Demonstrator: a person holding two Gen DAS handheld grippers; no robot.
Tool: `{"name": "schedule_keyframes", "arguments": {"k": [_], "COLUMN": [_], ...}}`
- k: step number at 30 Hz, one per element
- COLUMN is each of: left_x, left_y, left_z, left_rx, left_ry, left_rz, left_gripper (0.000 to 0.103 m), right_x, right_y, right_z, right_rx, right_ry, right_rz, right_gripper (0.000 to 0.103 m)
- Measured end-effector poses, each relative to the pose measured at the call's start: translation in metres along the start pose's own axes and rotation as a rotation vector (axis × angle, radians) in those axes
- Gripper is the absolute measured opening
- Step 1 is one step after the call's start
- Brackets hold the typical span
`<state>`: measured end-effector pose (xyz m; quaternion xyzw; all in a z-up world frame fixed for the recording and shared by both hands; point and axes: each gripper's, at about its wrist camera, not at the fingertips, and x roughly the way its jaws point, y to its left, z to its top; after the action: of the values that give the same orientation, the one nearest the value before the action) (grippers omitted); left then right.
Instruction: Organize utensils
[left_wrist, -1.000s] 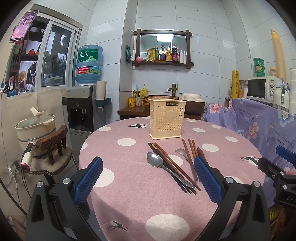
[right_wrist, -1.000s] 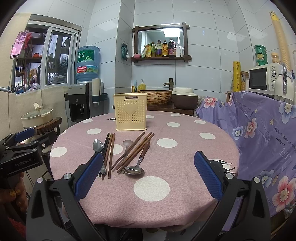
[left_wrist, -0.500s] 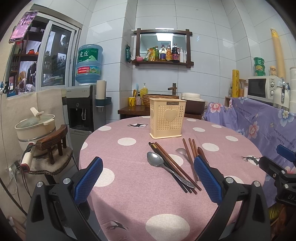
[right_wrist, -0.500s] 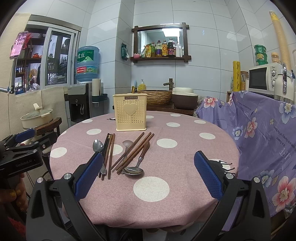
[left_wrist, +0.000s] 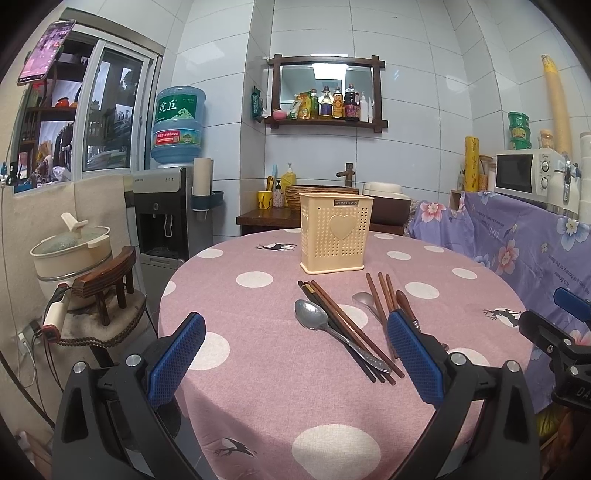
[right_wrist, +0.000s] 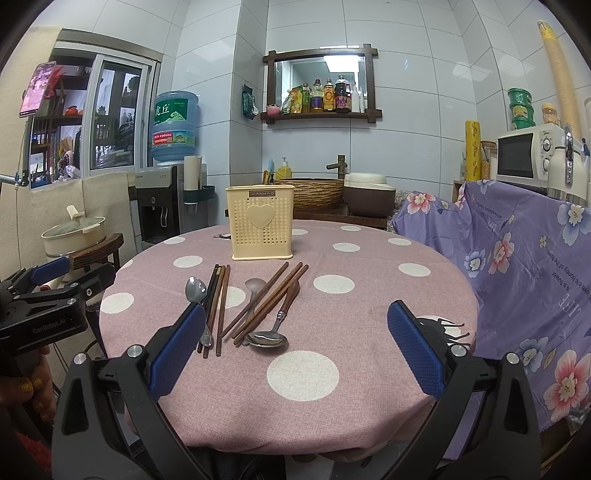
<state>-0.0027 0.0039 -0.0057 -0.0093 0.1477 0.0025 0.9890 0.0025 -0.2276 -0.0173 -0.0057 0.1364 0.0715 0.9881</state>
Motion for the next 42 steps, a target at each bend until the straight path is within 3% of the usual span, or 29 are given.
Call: {"name": "schedule_keyframes", "arguments": {"k": [20,23,30,37,42], "left_x": [0.008,0.021,0.063,0.099,0.117], "left_y": [0.009,0.011,0.023,0.027,0.024], "left_z": [-0.003,-0.005,-0.004,0.011,0.018], "left_rx": [0.009,0.022,0.002,-0.053,-0.057], "left_ry": [0.03,0.09,0.273,0.366,0.385], "left_rz": [0.029,0.065,0.048,-0.024,-0.017], "left_gripper": [0.098,0.098,0.098,0.098,0.098], "right_x": [0.01,0.021,0.063,0.111,0.15], "right_y": [-0.001,-0.004,-0.026,-0.041,-0.04], "right_z": [-0.003,-0.004,-0.002,0.011,0.018], "right_rx": [-0.013,-0.02,0.003,0.044,0.059], "right_ry": [0.033,0.077,0.2,0.327,0.428], "right_rz": [-0.026,-0.057,-0.1,-0.076,-0.031], "right_gripper": [0.097,0.097,0.097,0.097,0.096]}}
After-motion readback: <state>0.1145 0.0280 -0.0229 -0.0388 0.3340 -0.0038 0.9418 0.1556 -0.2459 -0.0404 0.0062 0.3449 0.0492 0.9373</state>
